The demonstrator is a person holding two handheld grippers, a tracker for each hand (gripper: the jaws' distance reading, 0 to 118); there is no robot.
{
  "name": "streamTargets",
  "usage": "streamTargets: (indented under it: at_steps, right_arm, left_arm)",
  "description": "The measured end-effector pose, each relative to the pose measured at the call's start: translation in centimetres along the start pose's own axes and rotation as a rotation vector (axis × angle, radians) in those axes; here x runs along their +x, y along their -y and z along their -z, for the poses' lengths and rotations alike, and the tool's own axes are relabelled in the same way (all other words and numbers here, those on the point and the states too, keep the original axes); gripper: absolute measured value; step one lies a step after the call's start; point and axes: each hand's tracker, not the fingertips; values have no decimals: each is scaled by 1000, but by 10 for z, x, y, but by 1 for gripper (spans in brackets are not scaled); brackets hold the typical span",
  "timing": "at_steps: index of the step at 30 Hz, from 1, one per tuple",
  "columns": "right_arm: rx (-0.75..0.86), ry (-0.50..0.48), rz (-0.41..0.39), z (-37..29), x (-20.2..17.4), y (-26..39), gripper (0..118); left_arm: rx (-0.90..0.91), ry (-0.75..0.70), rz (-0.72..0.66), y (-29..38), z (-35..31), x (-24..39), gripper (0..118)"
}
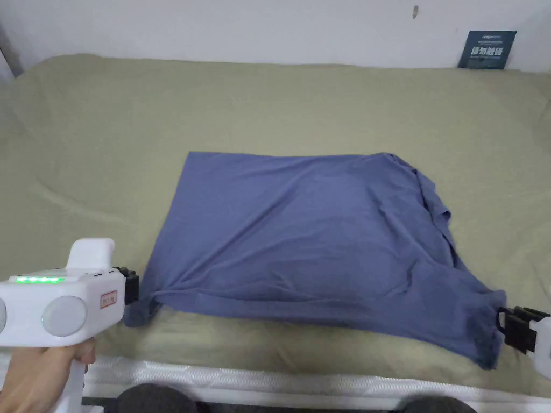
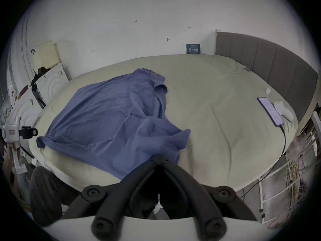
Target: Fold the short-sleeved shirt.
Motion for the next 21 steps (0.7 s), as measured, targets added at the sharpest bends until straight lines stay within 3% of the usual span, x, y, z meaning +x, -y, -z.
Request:
streamTargets:
  at_steps: [6,9,10,11,12,13,18,19,20,21]
  right_arm:
    - [7,11,-25,-5,-3,6,0]
    - [3,12,-37,-7,0,6,0]
    - [4,12,-40,-7,-4,6,0]
    - [1,10,-44,-7,-3,7,0]
    - [-4,8,-47,-8,-1,7,0]
    - [-6,9,-50,-8,0,8,0]
    - [-36,7,-58,3,0,15,0]
    - [-40,8,-59,4,1,17,0]
    - [-49,6,-58,4,3,18,0]
    - [-53,5,-57,4,5,19,0]
  left_arm:
    - [-34,14,29,6,-2,1,0]
    - [-55,28,42,7,-1,1,7]
    - [-58,25,44,9,-1,1,21]
    - [-59,22,42,12,2,1,75]
    - [-69,20,44,14,5,1,112]
    - [-67,21,40,15,5,3,118]
    - [-137,53,81,20,17,16,117]
    - [-140,53,97,22,18,19,111]
    - [-139,41,111,23,19,23,92]
    - [-143,27,119,23,20,25,64]
